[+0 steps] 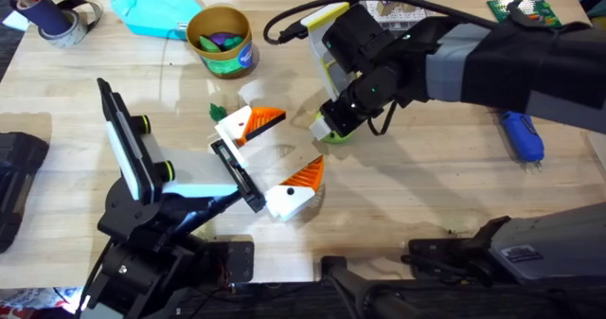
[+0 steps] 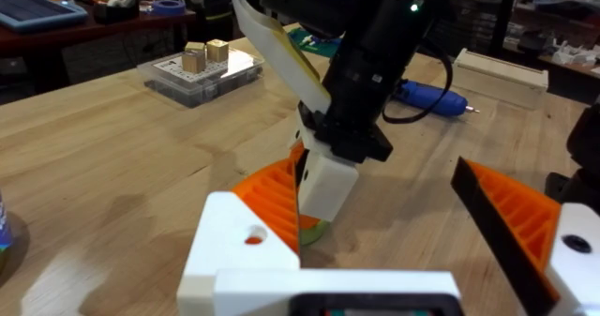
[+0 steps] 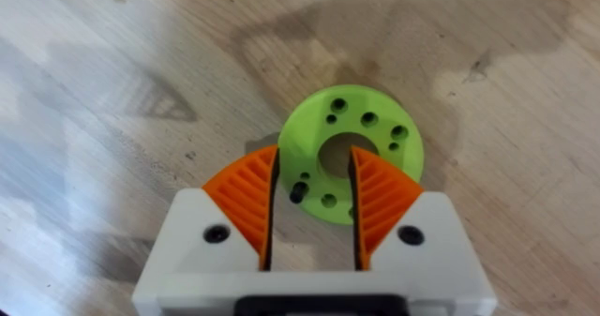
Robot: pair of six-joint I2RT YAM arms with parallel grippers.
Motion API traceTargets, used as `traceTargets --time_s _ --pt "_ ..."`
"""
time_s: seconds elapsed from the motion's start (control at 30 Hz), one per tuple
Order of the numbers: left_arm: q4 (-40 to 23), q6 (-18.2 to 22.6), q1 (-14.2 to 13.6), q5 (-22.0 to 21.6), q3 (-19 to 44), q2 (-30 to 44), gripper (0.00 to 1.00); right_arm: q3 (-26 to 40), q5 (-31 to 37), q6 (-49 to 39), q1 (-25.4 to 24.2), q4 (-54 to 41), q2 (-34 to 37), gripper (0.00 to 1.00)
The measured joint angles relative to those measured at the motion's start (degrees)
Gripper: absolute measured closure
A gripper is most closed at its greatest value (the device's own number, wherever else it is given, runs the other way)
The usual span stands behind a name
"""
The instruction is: Pick up the gripper from the table and insert it into the empty holder that is missing its gripper. Then pick up a screw, insert it into the mounting hole, and use the screwdriver to tighten it. Finally, clean up the table by picking up the vegetable and placing it into the bucket.
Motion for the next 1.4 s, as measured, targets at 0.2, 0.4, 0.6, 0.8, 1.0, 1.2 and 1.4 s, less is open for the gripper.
traceTargets --time_s 0.2,0.4,0.6,0.8,1.0,1.2,1.4 --pt "-0.04 -0.04 0.0 -0.07 0.0 0.0 0.006 0.0 -0.04 0.16 0.08 -0.31 0.03 0.568" --pt "-0.04 -0.04 0.0 -0.07 0.0 0.0 0.006 0.01 -0.04 0.55 -0.03 -0.79 -2.58 0.568" --pt "-0.04 -0.04 0.0 -0.08 0.0 0.0 0.006 0.24 -0.06 2.59 -0.03 -5.49 -7.89 0.568" --pt "-0.04 -0.07 0.0 -0.08 0.0 0.0 0.006 0.24 -1.01 3.35 -0.01 -6.42 -5.99 0.568" --pt "-0.04 -0.06 0.0 -0.08 0.0 0.0 0.006 0.24 -2.93 4.5 -0.01 -6.21 -2.74 0.568" --pt "-0.04 -0.07 0.0 -0.07 0.0 0.0 0.006 0.24 -3.29 5.26 -0.01 -5.89 -1.94 0.568" --pt "-0.04 -0.05 0.0 -0.09 0.0 0.0 0.006 0.24 -3.49 5.72 -0.01 -5.26 -1.91 0.635"
